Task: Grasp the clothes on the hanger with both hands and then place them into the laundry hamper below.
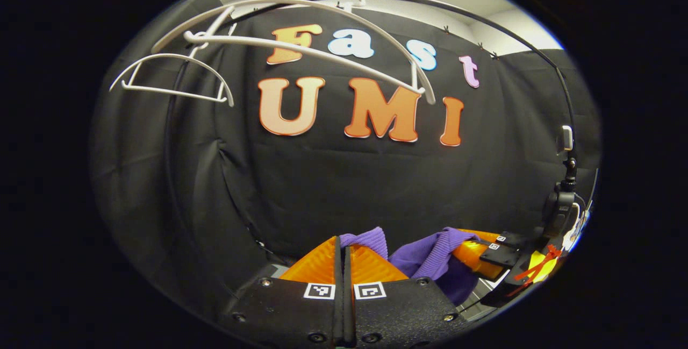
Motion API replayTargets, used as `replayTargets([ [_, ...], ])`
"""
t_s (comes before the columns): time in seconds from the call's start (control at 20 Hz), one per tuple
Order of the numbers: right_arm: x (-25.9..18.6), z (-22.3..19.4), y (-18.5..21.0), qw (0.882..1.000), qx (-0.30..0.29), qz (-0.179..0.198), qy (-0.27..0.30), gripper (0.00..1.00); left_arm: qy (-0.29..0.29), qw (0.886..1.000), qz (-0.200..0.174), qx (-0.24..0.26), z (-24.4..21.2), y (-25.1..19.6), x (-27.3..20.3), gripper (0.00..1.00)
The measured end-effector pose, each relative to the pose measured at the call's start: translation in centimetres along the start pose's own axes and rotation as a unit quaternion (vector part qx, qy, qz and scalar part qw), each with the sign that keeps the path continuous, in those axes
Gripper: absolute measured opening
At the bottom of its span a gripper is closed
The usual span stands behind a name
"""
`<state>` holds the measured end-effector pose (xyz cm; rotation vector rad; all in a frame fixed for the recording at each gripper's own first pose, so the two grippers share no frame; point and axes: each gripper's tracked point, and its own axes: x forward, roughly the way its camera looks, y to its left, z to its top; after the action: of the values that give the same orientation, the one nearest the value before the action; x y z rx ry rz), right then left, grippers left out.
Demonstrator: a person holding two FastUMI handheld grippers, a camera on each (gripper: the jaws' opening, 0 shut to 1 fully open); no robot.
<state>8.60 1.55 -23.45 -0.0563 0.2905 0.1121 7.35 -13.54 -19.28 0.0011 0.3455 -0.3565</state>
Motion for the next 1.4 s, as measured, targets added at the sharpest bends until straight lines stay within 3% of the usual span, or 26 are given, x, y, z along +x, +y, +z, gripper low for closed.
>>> replayTargets([
  [0.2, 0.2, -3.5, -1.1, 1.0, 0.017, -0.009, 0.021, 0.05, 0.039, 0.999, -0.02, -0.017, -4.2, -2.1, 2.2, 0.0],
  [0.25, 0.5, -4.4, -1.6, 0.999, 0.021, -0.012, 0.027, 0.09, 0.049, 0.998, -0.019, -0.024, -5.2, -2.3, 2.7, 0.0],
  [0.8, 2.3, -18.9, -4.0, 0.99, 0.037, -0.05, 0.127, 0.09, 0.172, 0.984, -0.008, -0.056, -20.5, -3.1, 6.3, 0.0],
  [1.0, 3.0, -25.9, -4.1, 0.98, 0.049, -0.055, 0.186, 0.09, 0.24, 0.968, 0.012, -0.072, -28.6, -1.9, 7.4, 0.02],
  [1.4, 3.2, -40.7, -2.6, 0.947, 0.039, -0.062, 0.312, 0.1, 0.364, 0.927, 0.046, -0.082, -42.3, -0.4, 7.8, 0.0],
])
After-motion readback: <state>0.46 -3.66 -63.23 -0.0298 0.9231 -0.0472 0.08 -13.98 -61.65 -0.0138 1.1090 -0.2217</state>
